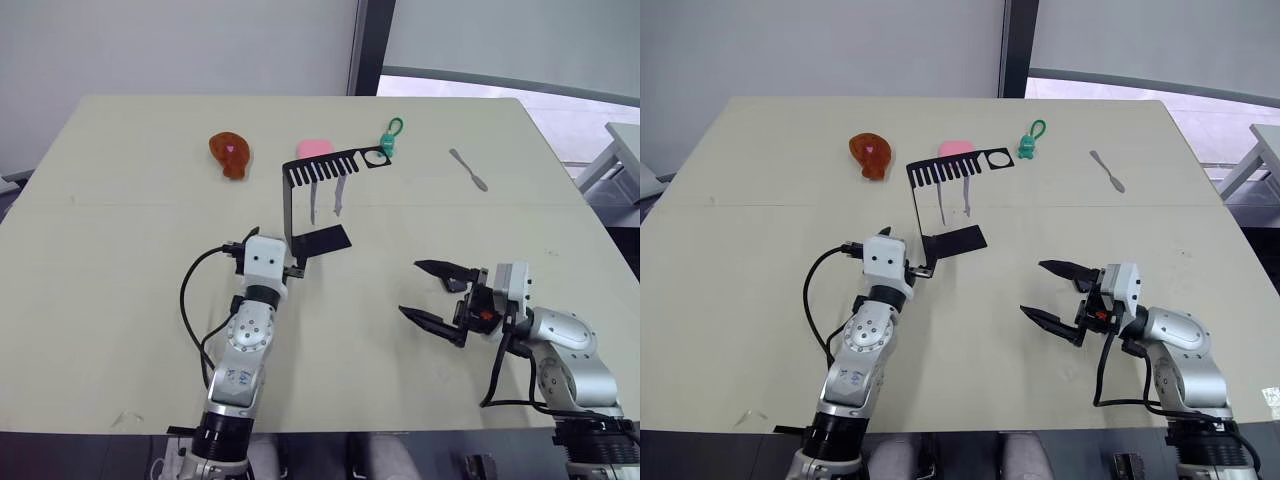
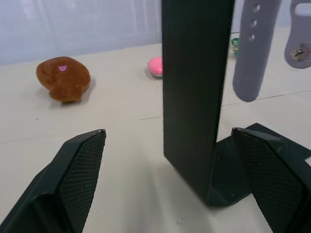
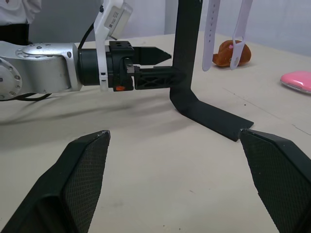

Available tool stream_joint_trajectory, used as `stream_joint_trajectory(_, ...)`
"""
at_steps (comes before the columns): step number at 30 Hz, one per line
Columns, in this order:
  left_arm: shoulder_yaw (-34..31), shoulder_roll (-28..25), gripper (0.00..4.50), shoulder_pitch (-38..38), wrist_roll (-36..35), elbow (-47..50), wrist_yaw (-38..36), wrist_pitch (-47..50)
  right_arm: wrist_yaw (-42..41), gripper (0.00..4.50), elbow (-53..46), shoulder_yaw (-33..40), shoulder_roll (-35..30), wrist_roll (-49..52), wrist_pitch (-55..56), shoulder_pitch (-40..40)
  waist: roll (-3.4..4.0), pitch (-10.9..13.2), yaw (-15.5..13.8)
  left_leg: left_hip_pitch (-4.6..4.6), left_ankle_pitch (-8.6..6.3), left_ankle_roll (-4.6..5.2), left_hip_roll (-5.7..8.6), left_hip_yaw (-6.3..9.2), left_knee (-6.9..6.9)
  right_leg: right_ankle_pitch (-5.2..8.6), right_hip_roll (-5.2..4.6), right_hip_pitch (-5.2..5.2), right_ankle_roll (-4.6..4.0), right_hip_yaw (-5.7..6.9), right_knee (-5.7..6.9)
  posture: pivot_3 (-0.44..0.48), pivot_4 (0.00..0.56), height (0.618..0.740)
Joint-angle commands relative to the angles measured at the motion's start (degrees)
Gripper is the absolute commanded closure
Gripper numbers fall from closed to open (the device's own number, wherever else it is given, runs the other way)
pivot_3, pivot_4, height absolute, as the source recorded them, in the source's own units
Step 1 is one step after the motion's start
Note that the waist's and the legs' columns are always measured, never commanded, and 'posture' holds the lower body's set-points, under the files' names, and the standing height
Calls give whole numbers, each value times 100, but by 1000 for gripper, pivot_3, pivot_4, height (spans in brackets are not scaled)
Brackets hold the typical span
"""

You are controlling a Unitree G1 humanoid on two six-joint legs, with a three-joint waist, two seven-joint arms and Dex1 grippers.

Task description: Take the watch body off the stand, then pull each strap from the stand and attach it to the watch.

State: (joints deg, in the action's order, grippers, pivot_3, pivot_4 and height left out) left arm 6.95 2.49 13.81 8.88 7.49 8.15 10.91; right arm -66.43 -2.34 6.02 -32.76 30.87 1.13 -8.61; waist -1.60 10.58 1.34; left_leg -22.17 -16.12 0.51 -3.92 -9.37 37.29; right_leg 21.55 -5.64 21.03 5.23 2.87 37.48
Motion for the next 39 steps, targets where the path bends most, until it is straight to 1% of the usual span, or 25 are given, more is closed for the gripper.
stream_joint_trajectory(1, -46, 166, 0, 144, 62, -74, 208, -107, -40, 19, -191, -12, 29, 66, -20, -41, 0, 0, -1, 0, 0, 0, 0, 0, -1, 0, 0, 1, 0, 1, 0, 0, 150, 740)
stream_joint_trajectory(5, 7, 143, 0, 280, 171, -155, 268, -152, -57, 19, -207, -84, 9, 57, -24, -27, 0, 0, -3, 0, 1, -2, -1, 0, 1, 0, 0, 1, 0, 1, 1, 0, 150, 740)
stream_joint_trajectory(9, -106, 189, 0, 451, 192, -288, 446, -83, -36, 19, -202, -112, 26, 35, -14, -38, 0, 0, -15, 0, 1, -2, 0, 0, 3, 0, 0, 0, 0, 1, 1, 0, 150, 740)
stream_joint_trajectory(14, -254, 320, 0, 530, 210, -129, 694, 148, 50, 19, -260, -73, 33, 6, 13, 40, 0, 0, -15, 0, 2, -2, -1, 0, 1, 0, 0, 1, 0, 3, 1, 0, 150, 740)
stream_joint_trajectory(19, -348, 318, 0, 604, 190, -118, 818, 203, 138, 19, -305, -49, 48, -25, 40, 131, 0, 0, -15, 0, 2, -3, -1, 1, 2, 0, 0, 1, 0, 2, 2, 0, 150, 740)
stream_joint_trajectory(27, -287, 357, 0, 814, 137, -331, 707, 171, 208, 19, -332, -40, 32, -42, 3, 150, -1, 0, -30, 0, 2, -3, 0, 0, 2, 0, 1, 1, 0, 3, 1, 0, 150, 740)
stream_joint_trajectory(35, -236, 316, 0, 858, 183, -400, 613, 75, 242, 19, -381, -43, 23, -56, 15, 243, -1, 0, -92, 0, 2, -3, 0, 0, 2, 0, 1, 1, 0, 2, 1, 0, 150, 740)
stream_joint_trajectory(38, -211, 323, 873, 865, 198, -422, 609, 23, 257, 0, -380, -38, 25, -66, 28, 277, -1, 0, -128, 0, 2, -3, 0, -1, 4, 0, 1, 1, 0, 2, 2, 0, 150, 740)
stream_joint_trajectory(39, -208, 321, 1309, 866, 202, -429, 608, 12, 259, 0, -381, -38, 27, -70, 30, 285, -1, 0, -129, 0, 2, -3, 0, -1, 4, 0, 0, 1, 0, 2, 2, 0, 150, 740)
